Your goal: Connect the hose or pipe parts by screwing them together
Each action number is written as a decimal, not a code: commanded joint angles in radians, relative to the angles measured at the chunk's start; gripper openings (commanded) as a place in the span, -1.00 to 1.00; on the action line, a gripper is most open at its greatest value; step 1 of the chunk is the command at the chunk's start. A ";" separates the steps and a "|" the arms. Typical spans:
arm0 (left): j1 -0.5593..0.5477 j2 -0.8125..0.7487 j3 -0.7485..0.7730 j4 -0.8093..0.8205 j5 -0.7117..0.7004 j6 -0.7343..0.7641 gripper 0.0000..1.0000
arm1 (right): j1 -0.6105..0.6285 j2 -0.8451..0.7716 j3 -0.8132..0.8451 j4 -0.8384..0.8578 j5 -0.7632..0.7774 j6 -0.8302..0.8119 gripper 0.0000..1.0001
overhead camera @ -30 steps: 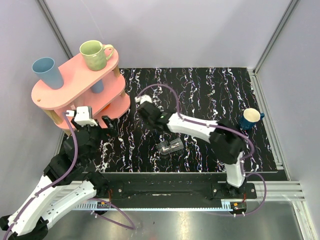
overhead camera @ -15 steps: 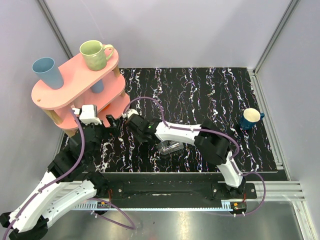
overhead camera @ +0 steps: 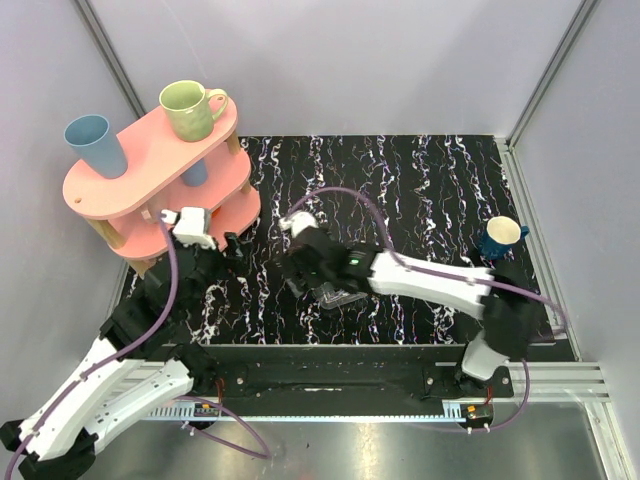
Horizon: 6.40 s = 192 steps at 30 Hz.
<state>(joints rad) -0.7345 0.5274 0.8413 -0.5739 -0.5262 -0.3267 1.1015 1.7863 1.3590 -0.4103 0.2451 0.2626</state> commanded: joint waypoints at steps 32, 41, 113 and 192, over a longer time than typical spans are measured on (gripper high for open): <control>0.095 1.214 0.364 -0.090 1.124 0.218 0.25 | 0.000 -1.179 -0.681 -0.002 0.102 0.122 0.97; 0.096 1.228 0.351 -0.093 1.178 0.232 -0.26 | 0.000 -1.133 -0.670 0.011 0.097 0.109 0.98; 0.083 0.413 -0.102 0.690 1.390 -0.548 -1.00 | 0.000 -0.915 -0.824 0.893 -0.336 -0.517 0.81; 0.084 1.304 0.441 -0.172 0.539 0.209 -0.16 | 0.001 -1.469 -1.045 0.571 -0.113 -0.341 -0.46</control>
<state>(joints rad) -0.6491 1.8339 1.2442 -0.7612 0.0013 -0.1272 1.0996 0.3271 0.3084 0.1169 0.1223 -0.0803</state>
